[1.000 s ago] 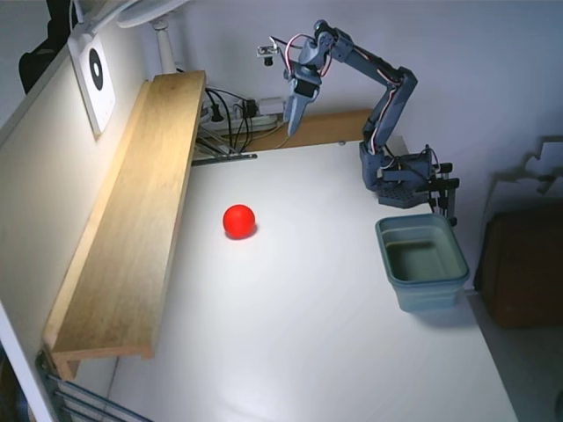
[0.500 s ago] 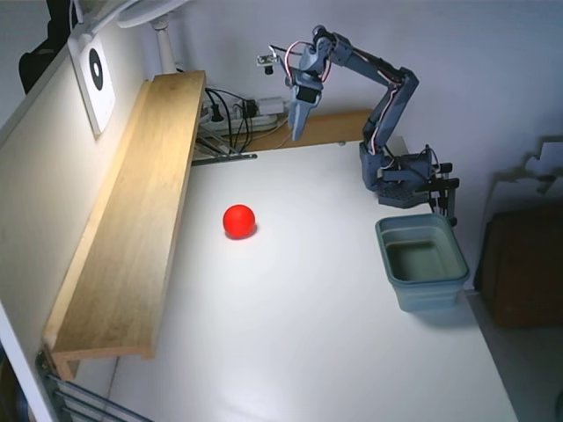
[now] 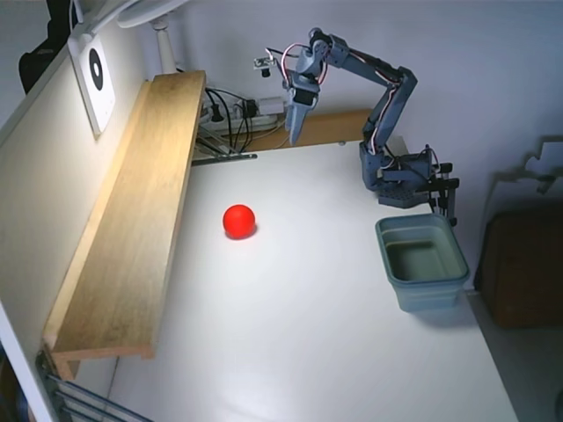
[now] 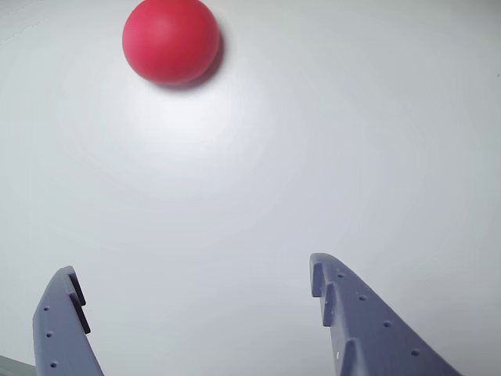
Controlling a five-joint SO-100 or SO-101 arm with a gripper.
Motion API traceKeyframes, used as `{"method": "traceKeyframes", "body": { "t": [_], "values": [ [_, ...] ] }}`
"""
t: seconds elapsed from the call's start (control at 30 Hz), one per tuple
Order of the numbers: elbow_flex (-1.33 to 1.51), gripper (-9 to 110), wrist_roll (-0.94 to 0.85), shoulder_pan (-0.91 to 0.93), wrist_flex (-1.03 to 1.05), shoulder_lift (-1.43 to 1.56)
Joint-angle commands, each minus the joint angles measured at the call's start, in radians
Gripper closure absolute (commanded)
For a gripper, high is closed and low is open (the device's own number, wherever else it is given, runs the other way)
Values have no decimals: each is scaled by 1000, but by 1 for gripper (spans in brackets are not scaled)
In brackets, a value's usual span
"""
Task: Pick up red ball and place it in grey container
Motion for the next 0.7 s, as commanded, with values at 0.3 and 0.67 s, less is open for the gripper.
{"method": "traceKeyframes", "body": {
  "t": [0.3, 0.67],
  "values": [
    [4, 63, 3, 15, -16, 21],
    [230, 63, 3, 15, -155, 108]
  ]
}}
